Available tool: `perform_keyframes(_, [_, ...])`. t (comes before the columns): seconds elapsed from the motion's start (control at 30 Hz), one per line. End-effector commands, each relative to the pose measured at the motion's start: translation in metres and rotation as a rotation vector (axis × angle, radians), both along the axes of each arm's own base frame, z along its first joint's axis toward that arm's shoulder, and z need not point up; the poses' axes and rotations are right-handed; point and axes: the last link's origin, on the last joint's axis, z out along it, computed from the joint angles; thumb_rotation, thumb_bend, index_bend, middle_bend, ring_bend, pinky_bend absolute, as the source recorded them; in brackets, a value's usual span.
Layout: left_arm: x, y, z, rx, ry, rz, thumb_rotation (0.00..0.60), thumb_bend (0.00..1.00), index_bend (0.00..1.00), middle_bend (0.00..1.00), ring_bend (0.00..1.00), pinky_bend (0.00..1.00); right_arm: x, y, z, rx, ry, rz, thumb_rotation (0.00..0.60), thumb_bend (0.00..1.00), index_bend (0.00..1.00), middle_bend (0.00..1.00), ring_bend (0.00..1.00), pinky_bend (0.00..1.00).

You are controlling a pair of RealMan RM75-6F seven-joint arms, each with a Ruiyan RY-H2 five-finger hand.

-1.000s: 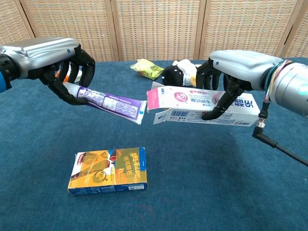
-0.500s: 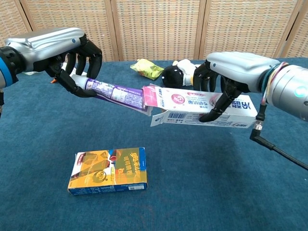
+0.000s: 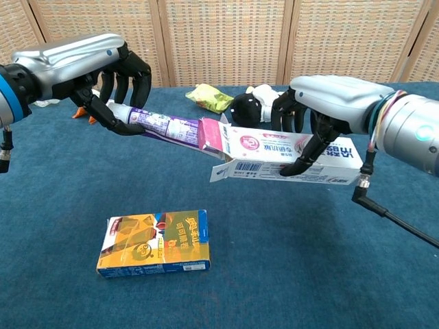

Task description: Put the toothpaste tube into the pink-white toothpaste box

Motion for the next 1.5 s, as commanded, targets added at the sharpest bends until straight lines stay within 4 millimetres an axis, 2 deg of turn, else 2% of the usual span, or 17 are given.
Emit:
perform_keyframes(0.03, [0.002, -0.001, -0.004, -0.005, -0.003, -0.001, 0.600, 0.29, 0.79, 0.68, 0.57, 0.59, 0.002, 0.000, 0.000, 0.001, -0.005, 0.003, 0.600, 0.00, 0.58, 0.51, 0.42, 0.45])
perform_keyframes(0.47, [0.013, -0.008, -0.016, -0.014, -0.006, -0.019, 0.600, 0.29, 0.79, 0.68, 0.57, 0.59, 0.008, 0.003, 0.000, 0.008, -0.027, 0.011, 0.600, 0.00, 0.58, 0.51, 0.42, 0.45])
perform_keyframes(0.9, [0.015, -0.004, 0.009, -0.001, 0.034, 0.003, 0.600, 0.29, 0.79, 0.68, 0.58, 0.59, 0.010, 0.005, -0.004, 0.018, -0.027, 0.017, 0.600, 0.00, 0.58, 0.51, 0.42, 0.45])
perform_keyframes(1.27, [0.016, -0.008, 0.013, -0.080, 0.078, 0.048, 0.600, 0.30, 0.79, 0.68, 0.58, 0.60, 0.011, 0.007, -0.008, 0.025, -0.027, 0.016, 0.600, 0.00, 0.58, 0.51, 0.42, 0.45])
perform_keyframes(1.5, [0.020, -0.012, 0.022, -0.123, 0.126, 0.070, 0.600, 0.31, 0.79, 0.69, 0.58, 0.60, 0.012, 0.007, -0.009, 0.027, -0.027, 0.019, 0.600, 0.00, 0.58, 0.51, 0.42, 0.45])
